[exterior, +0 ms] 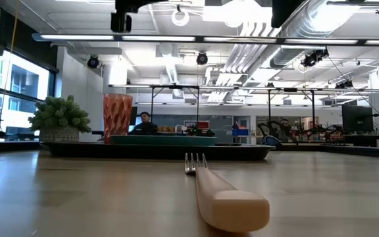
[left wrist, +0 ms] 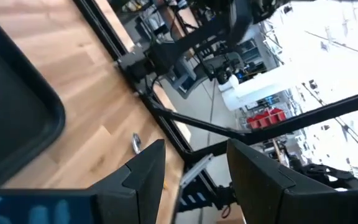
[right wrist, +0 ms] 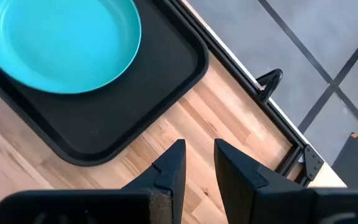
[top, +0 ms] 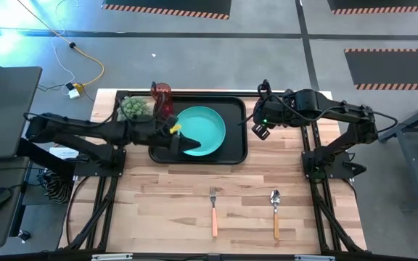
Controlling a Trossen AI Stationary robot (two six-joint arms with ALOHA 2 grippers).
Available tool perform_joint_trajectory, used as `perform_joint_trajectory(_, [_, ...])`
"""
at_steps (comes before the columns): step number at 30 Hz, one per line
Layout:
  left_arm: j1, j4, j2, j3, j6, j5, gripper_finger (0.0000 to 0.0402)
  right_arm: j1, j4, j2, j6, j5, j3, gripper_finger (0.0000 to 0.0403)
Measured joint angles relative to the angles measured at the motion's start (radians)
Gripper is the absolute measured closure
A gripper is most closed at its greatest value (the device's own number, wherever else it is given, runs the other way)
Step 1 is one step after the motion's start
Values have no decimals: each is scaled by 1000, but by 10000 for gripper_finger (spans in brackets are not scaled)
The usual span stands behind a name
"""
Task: Pick and place plate/cup/fork/spoon on tray
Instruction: Put the orange fork to the right of the blue plate on the black tray
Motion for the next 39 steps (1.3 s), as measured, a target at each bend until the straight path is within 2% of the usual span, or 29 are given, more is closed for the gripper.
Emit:
perform_joint_trajectory(6, [-100,-12,93,125,-6,-91,241,0,0,0,-57,-27,0,327])
perform_joint_trajectory(13, [-175,-244,215,268,-70,-204,241,0,0,0,-67,-28,0,327])
perform_joint_trajectory(17, [-215,-302,283,321,-153,-228,241,0,2,0,-66,-29,0,327])
perform_joint_trajectory(29, [-276,-361,461,367,-355,-265,241,0,10,0,-111,-28,0,327])
perform_joint_trajectory(39, [-332,-367,549,367,-467,-245,241,0,46,0,-111,-28,0,327])
